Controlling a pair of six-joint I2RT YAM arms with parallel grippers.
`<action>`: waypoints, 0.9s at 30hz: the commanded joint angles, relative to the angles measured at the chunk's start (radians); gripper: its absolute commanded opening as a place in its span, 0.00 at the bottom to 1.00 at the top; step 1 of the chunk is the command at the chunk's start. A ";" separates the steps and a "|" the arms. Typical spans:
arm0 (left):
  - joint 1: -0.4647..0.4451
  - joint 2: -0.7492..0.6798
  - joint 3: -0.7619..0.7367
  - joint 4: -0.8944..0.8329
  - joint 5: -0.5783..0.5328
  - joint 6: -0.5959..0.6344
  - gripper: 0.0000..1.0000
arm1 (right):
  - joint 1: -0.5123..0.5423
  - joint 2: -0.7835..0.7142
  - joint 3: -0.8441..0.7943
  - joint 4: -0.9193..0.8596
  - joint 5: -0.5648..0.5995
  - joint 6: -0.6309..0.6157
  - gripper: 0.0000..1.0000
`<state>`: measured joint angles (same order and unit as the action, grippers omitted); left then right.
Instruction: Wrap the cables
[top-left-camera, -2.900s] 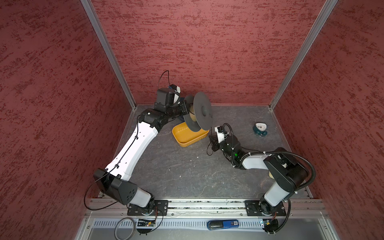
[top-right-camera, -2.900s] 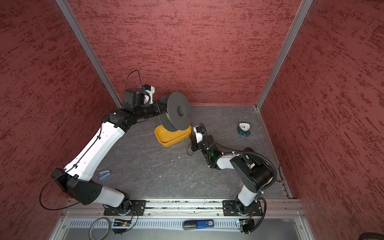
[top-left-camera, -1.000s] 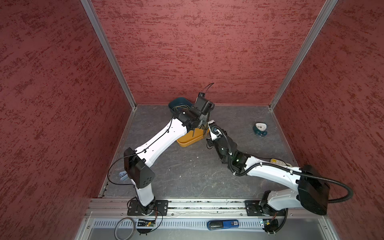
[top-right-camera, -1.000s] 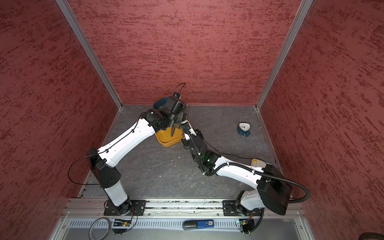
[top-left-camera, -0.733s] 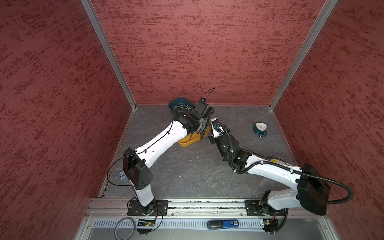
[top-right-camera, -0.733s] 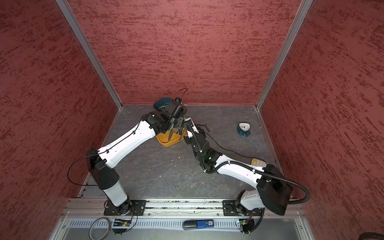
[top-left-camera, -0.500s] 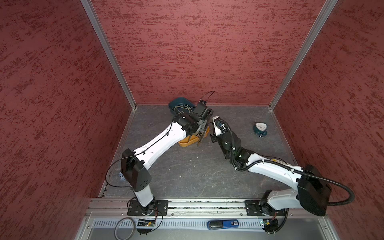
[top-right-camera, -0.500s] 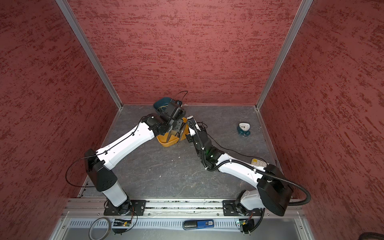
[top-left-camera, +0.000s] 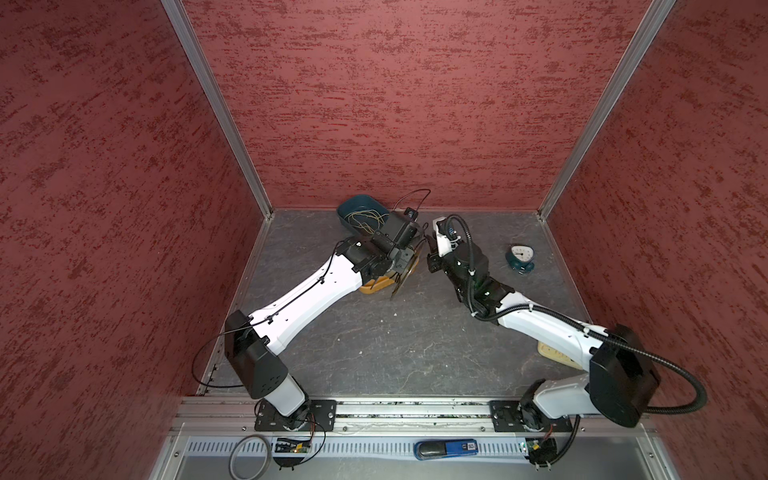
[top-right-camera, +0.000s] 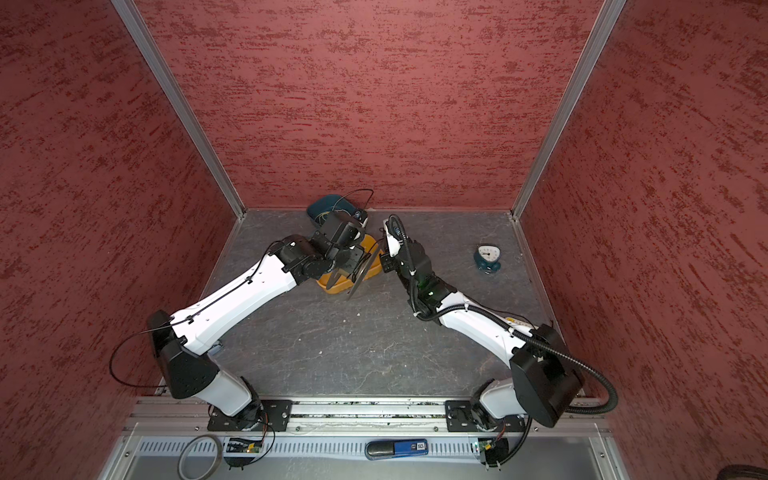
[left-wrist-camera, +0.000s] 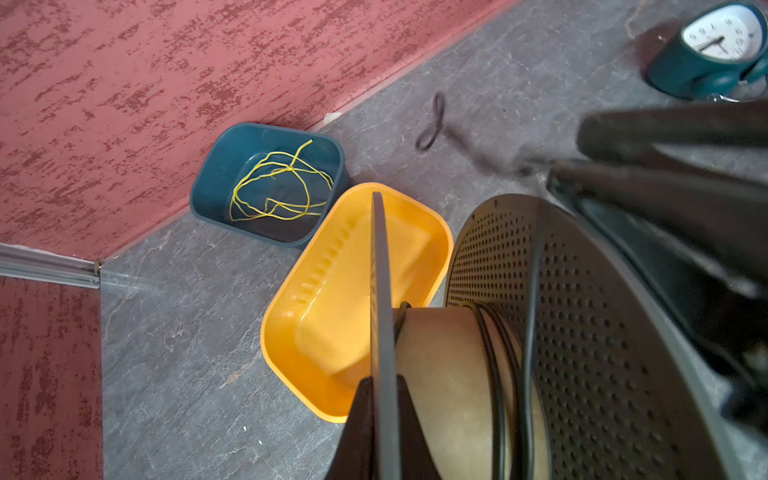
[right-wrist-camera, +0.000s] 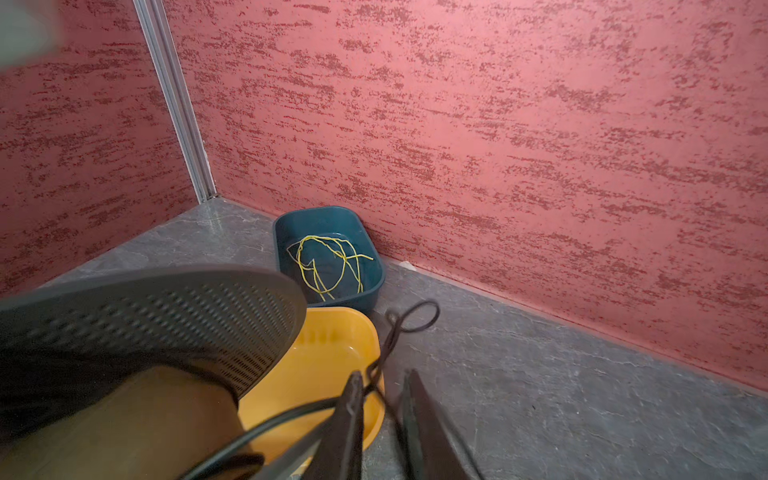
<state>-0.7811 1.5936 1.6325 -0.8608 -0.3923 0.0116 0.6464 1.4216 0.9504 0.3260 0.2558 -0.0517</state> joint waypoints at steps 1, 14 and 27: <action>-0.007 -0.060 -0.009 0.013 0.049 0.013 0.00 | -0.058 0.026 0.057 -0.058 -0.121 0.056 0.20; 0.105 -0.239 -0.019 0.060 0.329 -0.114 0.00 | -0.176 -0.006 -0.049 -0.108 -0.207 0.211 0.54; 0.157 -0.247 0.004 0.033 0.392 -0.116 0.00 | -0.176 -0.365 -0.282 -0.012 -0.577 0.126 0.78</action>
<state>-0.6292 1.3483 1.6009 -0.8917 -0.0353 -0.0826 0.4740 1.0893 0.6735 0.2508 -0.1432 0.1154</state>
